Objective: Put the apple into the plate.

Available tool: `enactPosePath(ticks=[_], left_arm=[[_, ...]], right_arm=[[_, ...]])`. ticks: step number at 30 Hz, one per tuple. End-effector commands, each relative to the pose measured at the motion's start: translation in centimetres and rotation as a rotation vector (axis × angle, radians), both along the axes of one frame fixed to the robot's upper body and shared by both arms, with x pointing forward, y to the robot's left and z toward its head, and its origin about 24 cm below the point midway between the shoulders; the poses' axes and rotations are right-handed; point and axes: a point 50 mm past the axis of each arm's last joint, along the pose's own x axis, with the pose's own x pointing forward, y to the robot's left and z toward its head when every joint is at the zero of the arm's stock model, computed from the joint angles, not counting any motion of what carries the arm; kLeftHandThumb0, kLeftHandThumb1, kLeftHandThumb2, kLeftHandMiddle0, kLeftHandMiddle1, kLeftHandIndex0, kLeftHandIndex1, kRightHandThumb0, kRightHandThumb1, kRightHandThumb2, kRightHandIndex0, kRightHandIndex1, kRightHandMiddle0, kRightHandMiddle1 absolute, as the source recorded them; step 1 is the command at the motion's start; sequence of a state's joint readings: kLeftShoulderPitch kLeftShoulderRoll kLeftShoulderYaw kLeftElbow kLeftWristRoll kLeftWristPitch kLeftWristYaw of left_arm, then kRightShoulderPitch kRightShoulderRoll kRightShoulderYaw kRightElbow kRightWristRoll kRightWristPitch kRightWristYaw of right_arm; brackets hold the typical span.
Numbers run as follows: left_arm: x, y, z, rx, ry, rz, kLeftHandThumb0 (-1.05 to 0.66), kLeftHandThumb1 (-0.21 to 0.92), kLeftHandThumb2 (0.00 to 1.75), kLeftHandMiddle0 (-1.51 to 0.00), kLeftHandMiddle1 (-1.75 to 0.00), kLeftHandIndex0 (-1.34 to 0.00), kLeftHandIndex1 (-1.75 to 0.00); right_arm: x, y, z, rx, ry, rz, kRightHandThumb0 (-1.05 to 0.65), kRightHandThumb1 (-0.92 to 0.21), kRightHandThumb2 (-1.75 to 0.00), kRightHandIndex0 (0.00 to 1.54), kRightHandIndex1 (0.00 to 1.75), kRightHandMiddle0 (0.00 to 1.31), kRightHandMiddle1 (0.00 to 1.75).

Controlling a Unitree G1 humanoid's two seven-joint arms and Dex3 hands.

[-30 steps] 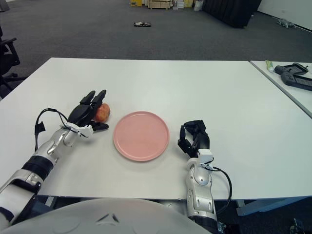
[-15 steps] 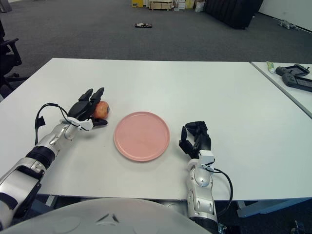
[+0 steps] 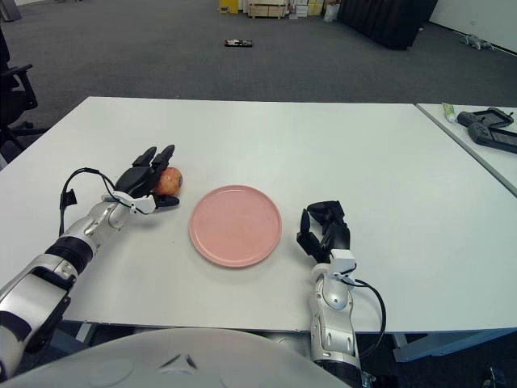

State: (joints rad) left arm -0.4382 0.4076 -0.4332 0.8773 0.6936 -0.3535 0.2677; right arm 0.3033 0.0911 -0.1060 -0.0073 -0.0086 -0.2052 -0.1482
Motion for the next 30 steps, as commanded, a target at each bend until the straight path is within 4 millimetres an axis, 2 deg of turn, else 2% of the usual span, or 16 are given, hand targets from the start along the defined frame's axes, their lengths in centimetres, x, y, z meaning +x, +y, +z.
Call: enactPosePath(ticks=[1,4,6,9,10,11,13,14,16,17,23,30], left_arm=[[-2.7,0.0,-3.6,0.079,0.166,-0.039,-0.97,0.91,0.34,-0.03,-0.02,-0.01,-0.2],[-2.7,-0.2,-3.5,0.071,0.15,-0.05,-0.93,0.9,0.33,-0.09,-0.06,0.0,-0.42],[-2.7,-0.4,-3.4,0.062,0.138,-0.061,-0.89,0.86,0.38,-0.07,-0.26,0.0,-0.6],[-2.7,-0.6,-3.4,0.056,0.127,-0.076,-0.83,0.74,0.55,-0.03,-0.77,0.0,-1.01],[-2.7,-0.7,-3.4,0.059,0.125,-0.084,-0.82,0.73,0.58,-0.02,-0.82,0.0,-1.06],[-2.7,-0.9,-3.4,0.069,0.12,-0.094,-0.68,0.52,0.88,-0.16,-1.24,-0.12,-1.61],[-2.7,-1.2,-3.5,0.087,0.109,-0.111,-0.55,0.46,1.05,-0.29,-1.49,-0.36,-1.69],[-2.7,-1.3,-3.5,0.093,0.101,-0.119,-0.53,0.44,1.09,-0.32,-1.54,-0.4,-1.7],[-2.7,-1.5,-3.5,0.097,0.086,-0.133,-0.5,0.37,1.21,-0.62,-1.66,-0.52,-1.73],[-2.7,-1.6,-3.4,0.095,0.074,-0.14,-0.5,0.35,1.25,-0.71,-1.69,-0.55,-1.73],[-2.9,-1.9,-3.3,0.052,0.031,-0.138,-0.53,0.2,1.45,-1.13,-1.74,-0.7,-1.74],[-3.0,-1.9,-3.4,-0.022,0.042,-0.095,-0.52,0.19,1.47,-1.28,-1.75,-0.71,-1.75]], right_arm=[[0.2,0.0,0.4,0.01,-0.023,-0.001,-0.37,-0.72,-0.8,0.54,1.2,0.31,1.75],[0.2,0.0,0.4,0.013,-0.025,-0.003,-0.37,-0.73,-0.79,0.54,1.2,0.3,1.75],[0.2,0.0,0.4,0.011,-0.024,-0.007,-0.37,-0.73,-0.79,0.54,1.2,0.3,1.75],[0.2,0.0,0.4,0.007,-0.021,-0.012,-0.37,-0.74,-0.78,0.54,1.21,0.3,1.75],[0.2,0.0,0.4,0.005,-0.019,-0.014,-0.37,-0.74,-0.78,0.54,1.21,0.3,1.75],[0.2,-0.1,0.4,0.003,-0.021,-0.016,-0.37,-0.75,-0.77,0.54,1.21,0.3,1.75],[0.1,-0.1,0.5,0.0,-0.028,-0.018,-0.37,-0.75,-0.77,0.55,1.21,0.3,1.75],[0.1,-0.1,0.6,-0.001,-0.032,-0.018,-0.37,-0.75,-0.77,0.55,1.21,0.3,1.75],[0.2,-0.1,0.6,-0.002,-0.036,-0.018,-0.37,-0.74,-0.78,0.55,1.21,0.3,1.75],[0.2,-0.1,0.6,0.0,-0.039,-0.02,-0.37,-0.74,-0.78,0.55,1.21,0.3,1.75],[0.2,-0.2,0.7,0.01,-0.046,-0.033,-0.37,-0.72,-0.81,0.55,1.22,0.31,1.75],[0.2,-0.2,0.9,0.024,-0.051,-0.044,-0.38,-0.69,-0.84,0.55,1.23,0.33,1.75]])
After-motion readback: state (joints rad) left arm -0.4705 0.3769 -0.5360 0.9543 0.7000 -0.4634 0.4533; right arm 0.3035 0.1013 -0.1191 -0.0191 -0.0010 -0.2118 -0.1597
